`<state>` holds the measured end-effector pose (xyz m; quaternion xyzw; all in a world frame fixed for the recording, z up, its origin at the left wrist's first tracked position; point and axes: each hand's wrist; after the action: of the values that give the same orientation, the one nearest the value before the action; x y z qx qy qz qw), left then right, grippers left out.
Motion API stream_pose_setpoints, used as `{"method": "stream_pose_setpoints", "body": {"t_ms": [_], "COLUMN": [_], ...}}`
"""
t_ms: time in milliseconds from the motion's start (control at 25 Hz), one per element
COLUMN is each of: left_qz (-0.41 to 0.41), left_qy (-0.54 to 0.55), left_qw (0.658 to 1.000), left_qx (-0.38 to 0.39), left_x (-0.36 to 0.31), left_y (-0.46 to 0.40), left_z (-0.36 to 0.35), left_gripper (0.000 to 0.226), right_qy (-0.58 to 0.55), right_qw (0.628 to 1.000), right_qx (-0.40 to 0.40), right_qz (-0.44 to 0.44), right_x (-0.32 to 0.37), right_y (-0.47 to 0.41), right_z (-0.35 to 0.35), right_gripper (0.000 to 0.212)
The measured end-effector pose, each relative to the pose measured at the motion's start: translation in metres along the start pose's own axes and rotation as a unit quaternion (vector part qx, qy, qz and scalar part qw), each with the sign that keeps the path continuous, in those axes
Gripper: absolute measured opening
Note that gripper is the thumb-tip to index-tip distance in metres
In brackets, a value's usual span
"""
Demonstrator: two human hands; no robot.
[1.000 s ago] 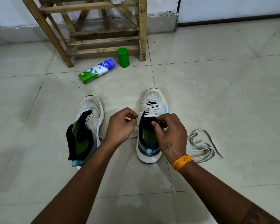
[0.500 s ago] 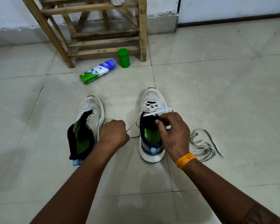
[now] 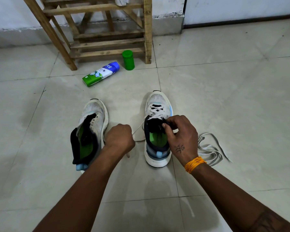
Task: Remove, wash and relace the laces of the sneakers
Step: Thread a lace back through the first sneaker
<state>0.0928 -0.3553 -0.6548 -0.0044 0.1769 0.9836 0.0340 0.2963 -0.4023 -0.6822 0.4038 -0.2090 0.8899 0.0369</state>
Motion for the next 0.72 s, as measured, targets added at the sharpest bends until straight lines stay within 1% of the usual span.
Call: {"method": "stream_pose_setpoints", "body": {"t_ms": [40, 80, 120, 200, 280, 320, 360, 400, 440, 480, 520, 560, 600, 640, 720], "left_qz": [0.001, -0.006, -0.020, -0.074, -0.155, -0.190, -0.206, -0.201, -0.168, -0.117, -0.062, -0.024, -0.014, -0.024, -0.067], "left_qy": [-0.015, -0.010, 0.011, 0.094, 0.151, 0.162, 0.158, 0.140, 0.112, 0.084, 0.061, 0.044, 0.027, 0.015, 0.033], "left_qw": [1.000, 1.000, 1.000, 0.987, 0.955, 0.941, 0.935, 0.938, 0.954, 0.973, 0.989, 0.997, 0.999, 0.998, 0.989], "left_qx": [0.024, 0.020, -0.007, -0.110, -0.201, -0.231, -0.243, -0.245, -0.224, -0.180, -0.116, -0.063, -0.043, -0.050, -0.124], "left_x": [0.004, 0.006, 0.008, 0.008, 0.003, 0.000, -0.001, -0.001, 0.002, 0.003, 0.004, 0.003, 0.000, -0.004, -0.010], "left_y": [-0.001, -0.001, -0.003, -0.007, -0.009, -0.009, -0.009, -0.008, -0.007, -0.007, -0.006, -0.004, -0.003, -0.003, -0.001], "left_z": [-0.005, -0.006, -0.008, -0.012, -0.007, -0.004, -0.003, -0.002, -0.003, -0.002, -0.001, 0.001, 0.005, 0.011, 0.020], "left_gripper": [0.009, 0.005, 0.007, 0.016, 0.018, 0.019, 0.021, 0.023, 0.023, 0.023, 0.023, 0.023, 0.024, 0.024, 0.023], "right_qy": [0.001, 0.001, 0.001, 0.001, -0.003, -0.006, -0.008, -0.009, -0.007, -0.005, -0.004, -0.005, -0.005, -0.005, -0.005], "right_qw": [1.000, 1.000, 1.000, 1.000, 1.000, 1.000, 1.000, 1.000, 1.000, 1.000, 1.000, 1.000, 1.000, 1.000, 1.000], "right_qx": [0.000, 0.000, 0.001, 0.002, 0.001, 0.001, 0.000, 0.001, 0.002, 0.004, 0.007, 0.009, 0.009, 0.007, 0.005], "right_qz": [0.001, 0.000, -0.001, -0.001, 0.002, 0.000, -0.004, -0.006, -0.006, -0.005, -0.004, -0.002, -0.001, -0.002, -0.003], "right_x": [0.000, 0.001, 0.001, 0.000, 0.001, 0.000, 0.000, 0.000, 0.001, 0.001, 0.001, 0.001, 0.002, 0.003, 0.002], "right_y": [0.000, 0.000, 0.000, 0.000, -0.001, -0.001, -0.001, -0.001, -0.001, -0.002, -0.001, -0.001, 0.000, -0.001, -0.001], "right_z": [0.000, -0.001, -0.001, -0.001, -0.001, -0.001, 0.000, 0.000, 0.001, 0.001, 0.001, 0.001, 0.001, 0.001, 0.001], "right_gripper": [0.007, 0.007, 0.007, 0.007, 0.007, 0.007, 0.007, 0.007, 0.007, 0.007, 0.007, 0.007, 0.007, 0.008, 0.008]}}
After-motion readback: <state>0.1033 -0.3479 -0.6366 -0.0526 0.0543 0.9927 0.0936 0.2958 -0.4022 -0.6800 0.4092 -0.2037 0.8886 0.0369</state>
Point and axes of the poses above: each hand's wrist, its own y-axis away from the middle knuckle, its own z-axis out of the back of the hand, x = y × z, and after that the axes turned 1 degree about -y, right-handed
